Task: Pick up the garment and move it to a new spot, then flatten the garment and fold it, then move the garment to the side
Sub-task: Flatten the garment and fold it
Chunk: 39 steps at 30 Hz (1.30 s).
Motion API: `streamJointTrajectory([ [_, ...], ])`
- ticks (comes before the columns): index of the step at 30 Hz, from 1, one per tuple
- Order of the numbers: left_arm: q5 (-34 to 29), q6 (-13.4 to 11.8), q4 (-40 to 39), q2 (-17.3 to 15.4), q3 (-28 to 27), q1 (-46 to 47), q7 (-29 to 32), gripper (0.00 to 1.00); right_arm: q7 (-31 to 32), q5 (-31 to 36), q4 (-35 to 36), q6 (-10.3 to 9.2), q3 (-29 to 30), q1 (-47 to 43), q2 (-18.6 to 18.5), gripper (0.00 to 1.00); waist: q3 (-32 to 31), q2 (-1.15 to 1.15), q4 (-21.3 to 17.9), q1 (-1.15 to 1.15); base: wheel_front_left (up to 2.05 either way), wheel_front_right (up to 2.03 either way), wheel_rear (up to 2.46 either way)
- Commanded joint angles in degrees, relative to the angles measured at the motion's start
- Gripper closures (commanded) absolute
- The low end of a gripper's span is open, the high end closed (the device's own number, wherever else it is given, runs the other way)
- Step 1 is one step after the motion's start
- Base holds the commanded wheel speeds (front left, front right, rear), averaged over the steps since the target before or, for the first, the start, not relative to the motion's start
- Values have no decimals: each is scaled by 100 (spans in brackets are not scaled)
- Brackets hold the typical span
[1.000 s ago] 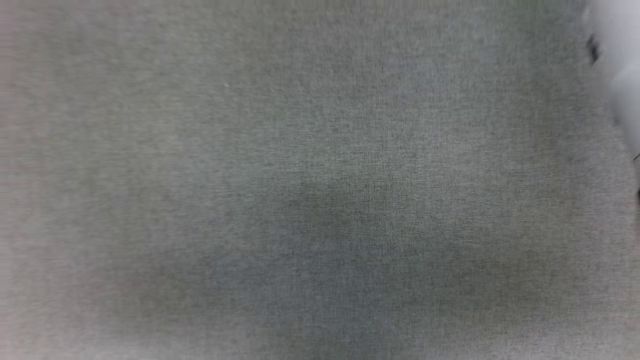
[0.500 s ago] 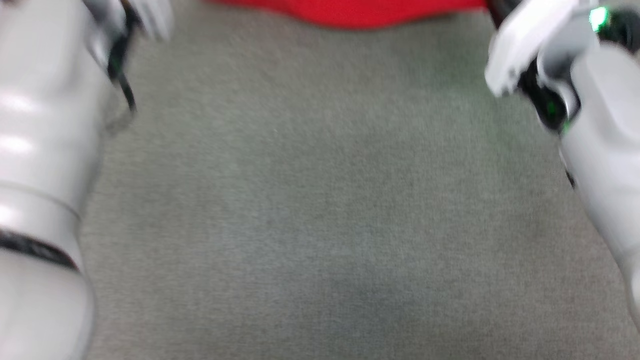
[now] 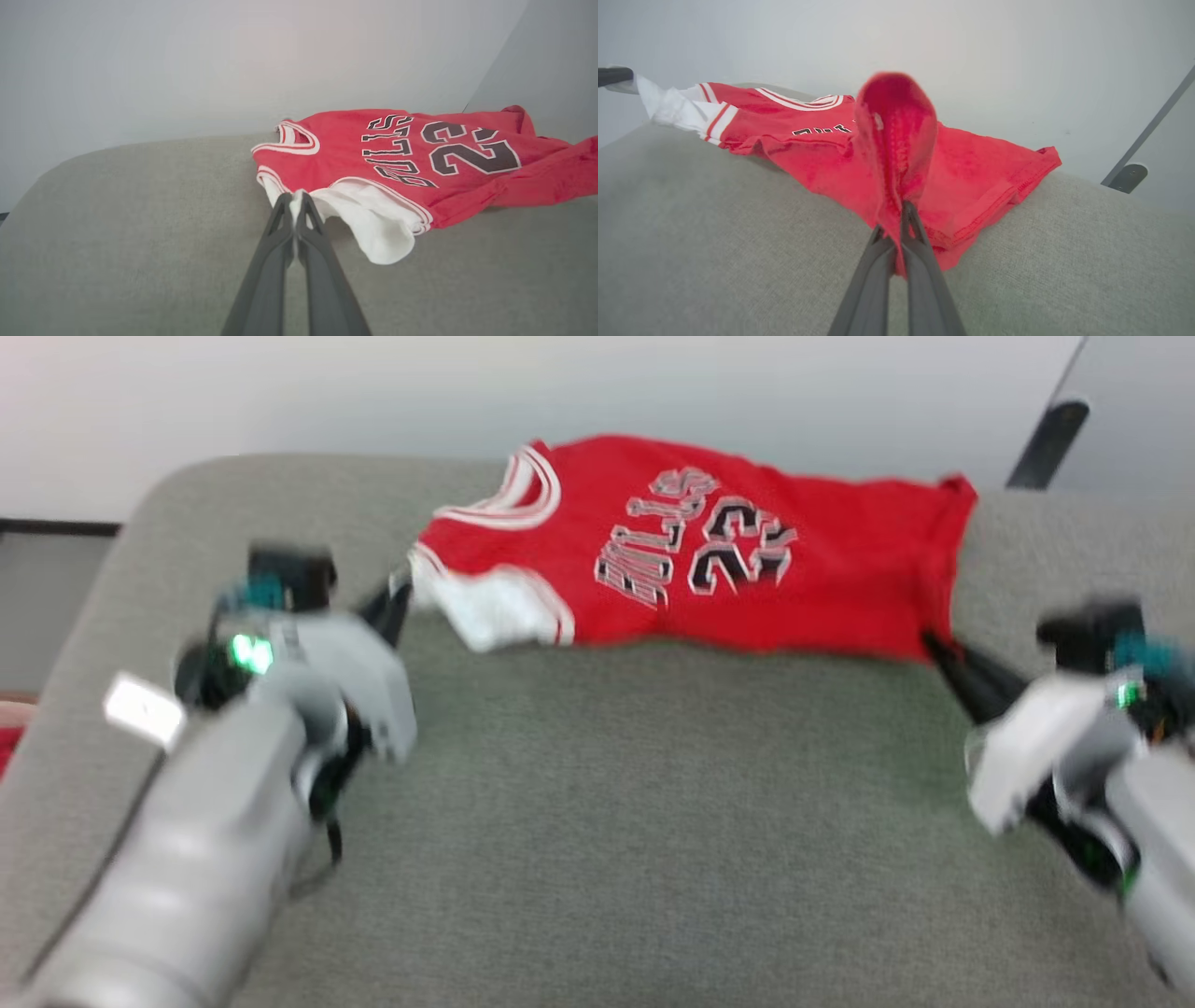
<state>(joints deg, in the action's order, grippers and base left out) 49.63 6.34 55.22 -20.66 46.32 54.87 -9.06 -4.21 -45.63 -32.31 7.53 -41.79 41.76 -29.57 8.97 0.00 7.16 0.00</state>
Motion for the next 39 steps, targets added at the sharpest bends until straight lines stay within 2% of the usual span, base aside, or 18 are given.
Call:
streamJointTrajectory([
  [1,70,-54,-134,-32,-7,-275,-3,100,-89,29,117,-9,-20,-225,-120,100,-218,0,189,0,0,0,0],
  [5,212,-351,-947,-315,-15,-1134,68,100,-361,143,658,-9,46,-952,-369,100,-233,0,214,0,0,0,0],
  [8,370,-728,-1778,-621,-77,-1820,214,100,-427,230,1002,-9,168,-1445,-527,100,-221,0,213,0,0,0,0],
  [12,594,-1363,-3126,-1084,-129,-2747,542,100,-460,244,1356,-8,428,-2040,-671,100,-155,0,215,0,0,0,0],
  [17,905,-2405,-4958,-1629,-245,-3911,872,100,-519,392,1800,-8,796,-2728,-852,100,-28,0,162,0,0,0,0],
  [21,1099,-3140,-6182,-2004,-334,-4686,1027,100,-504,325,2154,-8,1064,-3222,-956,100,89,0,92,0,0,0,0],
  [26,851,-3809,-7315,-2499,-547,-4890,948,100,-467,248,2470,-8,1448,-3549,-938,100,269,0,2,0,0,0,0],
  [29,610,-4002,-7702,-2848,-699,-4603,1063,100,-391,255,2615,-8,1645,-3472,-860,100,379,0,-77,0,0,0,0],
  [32,369,-4000,-7859,-3164,-783,-4120,1318,100,-211,346,2712,-8,1835,-3251,-756,100,485,0,-193,0,0,0,0],
  [36,61,-3676,-7698,-3389,-791,-3247,1733,100,211,525,2743,-9,2081,-2866,-538,100,624,0,-364,0,0,0,0],
  [39,-153,-3246,-7316,-3304,-700,-2490,2007,100,665,692,2652,-8,2249,-2541,-328,100,754,0,-473,0,0,0,0],
])
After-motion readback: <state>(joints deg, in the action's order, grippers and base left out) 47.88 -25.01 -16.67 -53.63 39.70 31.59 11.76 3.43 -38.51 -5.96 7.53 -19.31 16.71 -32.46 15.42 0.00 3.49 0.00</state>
